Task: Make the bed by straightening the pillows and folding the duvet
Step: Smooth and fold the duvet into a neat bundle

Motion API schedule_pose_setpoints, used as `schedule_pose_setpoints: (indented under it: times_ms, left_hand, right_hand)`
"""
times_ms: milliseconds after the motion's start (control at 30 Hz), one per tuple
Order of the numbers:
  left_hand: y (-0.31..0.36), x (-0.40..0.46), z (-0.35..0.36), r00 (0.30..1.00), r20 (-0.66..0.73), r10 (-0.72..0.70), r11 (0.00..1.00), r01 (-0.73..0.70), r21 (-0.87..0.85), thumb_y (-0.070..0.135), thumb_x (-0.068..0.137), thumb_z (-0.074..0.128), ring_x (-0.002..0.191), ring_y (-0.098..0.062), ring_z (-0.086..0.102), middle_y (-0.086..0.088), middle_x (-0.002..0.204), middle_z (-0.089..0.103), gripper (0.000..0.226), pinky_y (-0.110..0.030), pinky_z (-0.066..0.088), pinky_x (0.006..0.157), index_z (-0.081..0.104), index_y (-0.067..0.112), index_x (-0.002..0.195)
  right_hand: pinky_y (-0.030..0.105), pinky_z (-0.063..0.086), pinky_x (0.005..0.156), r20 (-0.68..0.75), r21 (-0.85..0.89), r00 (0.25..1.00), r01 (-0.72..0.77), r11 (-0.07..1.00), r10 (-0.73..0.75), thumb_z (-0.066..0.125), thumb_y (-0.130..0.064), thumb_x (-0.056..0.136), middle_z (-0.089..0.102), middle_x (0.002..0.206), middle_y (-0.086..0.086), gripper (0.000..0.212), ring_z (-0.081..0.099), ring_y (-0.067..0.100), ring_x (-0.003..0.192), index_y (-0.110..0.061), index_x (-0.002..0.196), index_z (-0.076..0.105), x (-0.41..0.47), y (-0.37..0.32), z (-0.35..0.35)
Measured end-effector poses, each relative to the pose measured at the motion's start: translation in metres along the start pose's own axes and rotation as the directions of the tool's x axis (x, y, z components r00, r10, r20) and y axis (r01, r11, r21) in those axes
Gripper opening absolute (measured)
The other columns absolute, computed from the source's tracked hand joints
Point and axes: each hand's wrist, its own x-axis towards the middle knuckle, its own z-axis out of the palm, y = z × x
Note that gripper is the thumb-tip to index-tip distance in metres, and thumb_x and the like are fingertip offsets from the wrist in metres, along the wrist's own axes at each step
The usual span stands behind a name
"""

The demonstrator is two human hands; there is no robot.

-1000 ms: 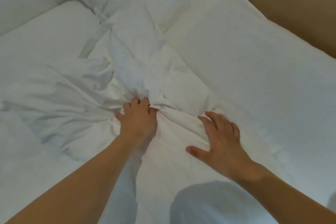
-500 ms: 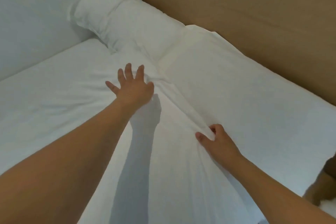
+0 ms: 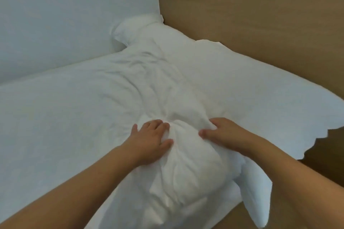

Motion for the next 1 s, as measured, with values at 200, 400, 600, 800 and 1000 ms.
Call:
schedule_pose_setpoints:
  times_ms: [200, 400, 600, 800, 1000]
  left_hand:
    - [0.014, -0.081, -0.077, 0.943, -0.316, -0.102, 0.989, 0.132, 0.074, 0.016, 0.088, 0.047, 0.144, -0.024, 0.018, 0.003, 0.158, 0.017, 0.073, -0.054, 0.02, 0.115, 0.013, 0.028, 0.15]
    - [0.062, -0.033, -0.123, 0.976, -0.081, 0.2, 0.781, -0.109, 0.616, 0.005, 0.082, 0.055, 0.148, -0.025, -0.016, 0.008, 0.162, -0.009, 0.101, -0.056, -0.004, 0.118, -0.01, 0.036, 0.152]
    - [0.064, 0.019, -0.092, 0.891, 0.441, 0.106, 0.407, -0.444, 0.799, 0.036, 0.08, 0.063, 0.15, -0.023, 0.002, 0.005, 0.156, 0.029, 0.056, -0.052, -0.02, 0.114, 0.05, 0.037, 0.134]
    - [0.05, -0.004, -0.096, 0.835, 0.546, 0.063, 0.449, -0.512, 0.732, 0.027, 0.076, 0.056, 0.097, -0.025, 0.065, -0.004, 0.095, 0.071, 0.023, -0.04, 0.038, 0.107, 0.069, 0.019, 0.093]
    - [0.052, 0.044, -0.121, 0.977, 0.137, 0.164, 0.45, -0.198, 0.871, 0.033, 0.078, 0.052, 0.087, -0.022, 0.066, 0.003, 0.093, 0.071, 0.019, -0.04, 0.032, 0.096, 0.063, 0.027, 0.092]
  right_hand:
    - [0.029, 0.044, 0.073, -0.09, 0.085, 0.951, 0.304, 0.949, -0.297, 0.063, -0.036, 0.084, 0.059, 0.106, -0.006, 0.033, 0.058, 0.017, 0.093, -0.029, 0.113, 0.048, -0.071, -0.03, 0.017]
    - [0.036, 0.049, 0.089, 0.011, -0.017, 0.92, 0.391, 0.92, -0.391, 0.059, -0.036, 0.081, 0.06, 0.115, -0.003, 0.049, 0.058, 0.022, 0.101, -0.037, 0.125, 0.035, -0.081, -0.021, 0.027]
    - [0.027, 0.049, 0.079, 0.172, 0.094, 0.949, 0.251, 0.963, -0.264, 0.074, -0.062, 0.061, 0.051, 0.115, -0.011, 0.08, 0.055, 0.01, 0.099, -0.034, 0.122, 0.032, -0.05, 0.019, 0.033]
    - [0.036, -0.008, 0.119, 0.315, -0.384, 0.796, 0.605, 0.697, -0.517, 0.063, -0.061, 0.074, 0.031, 0.152, -0.007, 0.083, 0.01, 0.012, 0.145, -0.03, 0.146, 0.034, -0.022, 0.047, 0.041]
    - [0.029, 0.037, 0.106, 0.283, 0.254, 0.922, 0.195, 0.947, -0.265, 0.053, -0.078, 0.074, 0.062, 0.123, -0.009, 0.065, 0.054, 0.016, 0.119, -0.034, 0.121, 0.061, -0.015, 0.051, 0.033]
